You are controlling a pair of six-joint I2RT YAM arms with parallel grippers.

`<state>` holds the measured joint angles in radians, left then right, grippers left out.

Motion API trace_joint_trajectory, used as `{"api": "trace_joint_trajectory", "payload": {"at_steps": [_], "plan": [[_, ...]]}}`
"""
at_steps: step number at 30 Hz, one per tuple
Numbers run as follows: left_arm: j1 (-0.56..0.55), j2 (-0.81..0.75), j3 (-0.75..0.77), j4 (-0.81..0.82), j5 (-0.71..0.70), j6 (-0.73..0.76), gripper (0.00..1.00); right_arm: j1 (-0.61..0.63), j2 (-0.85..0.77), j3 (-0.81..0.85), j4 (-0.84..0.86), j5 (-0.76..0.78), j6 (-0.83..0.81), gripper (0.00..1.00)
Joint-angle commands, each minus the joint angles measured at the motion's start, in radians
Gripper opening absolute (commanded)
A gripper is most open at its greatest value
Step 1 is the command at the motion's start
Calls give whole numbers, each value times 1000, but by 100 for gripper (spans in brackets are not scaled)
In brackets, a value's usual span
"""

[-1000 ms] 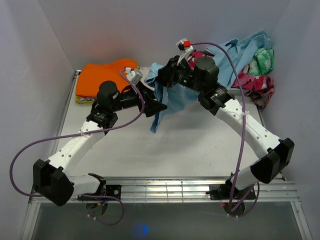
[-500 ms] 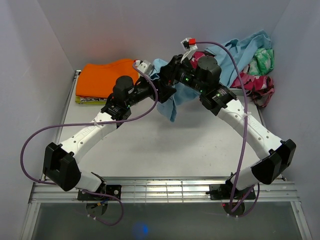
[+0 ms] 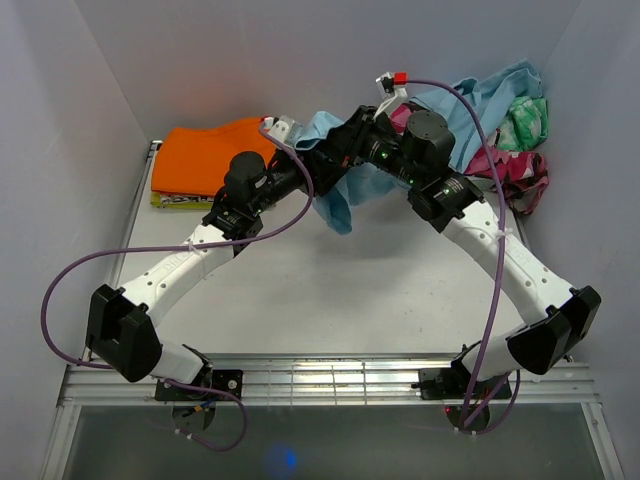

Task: Fold and stack the trousers
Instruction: Move the trousers to the center of the board

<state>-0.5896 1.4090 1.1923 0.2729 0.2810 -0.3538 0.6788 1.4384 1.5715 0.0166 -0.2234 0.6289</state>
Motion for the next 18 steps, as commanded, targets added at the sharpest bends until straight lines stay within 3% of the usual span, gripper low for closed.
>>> {"api": "trace_joint_trajectory", "payload": {"at_steps": [1, 5, 6, 7, 8, 9, 10, 15, 16, 18], "plan": [[14, -15, 10, 46, 12, 10, 60, -21, -53, 25, 86, -83, 71, 8], [69, -27, 26, 46, 138, -56, 33, -135, -67, 28, 66, -137, 48, 27], [80, -36, 33, 46, 156, -71, 13, -215, -73, 16, 65, -157, 43, 31], [100, -41, 38, 46, 176, -89, 4, -258, -79, 7, 65, -177, 31, 45], [111, -47, 44, 40, 182, -93, 0, -301, -94, -2, 59, -201, 19, 49], [119, -51, 58, 38, 188, -96, 0, -394, -104, -14, 49, -214, -13, 52], [137, -57, 67, 37, 213, -106, 0, -441, -114, -39, 48, -231, -41, 61], [169, -58, 138, 49, 303, -96, 0, -713, -174, -136, 45, -338, -237, 80], [169, -58, 160, 55, 320, -87, 0, -741, -176, -145, 33, -370, -332, 91], [171, -55, 191, 60, 343, -54, 0, -795, -171, -151, -7, -459, -463, 98]]}}
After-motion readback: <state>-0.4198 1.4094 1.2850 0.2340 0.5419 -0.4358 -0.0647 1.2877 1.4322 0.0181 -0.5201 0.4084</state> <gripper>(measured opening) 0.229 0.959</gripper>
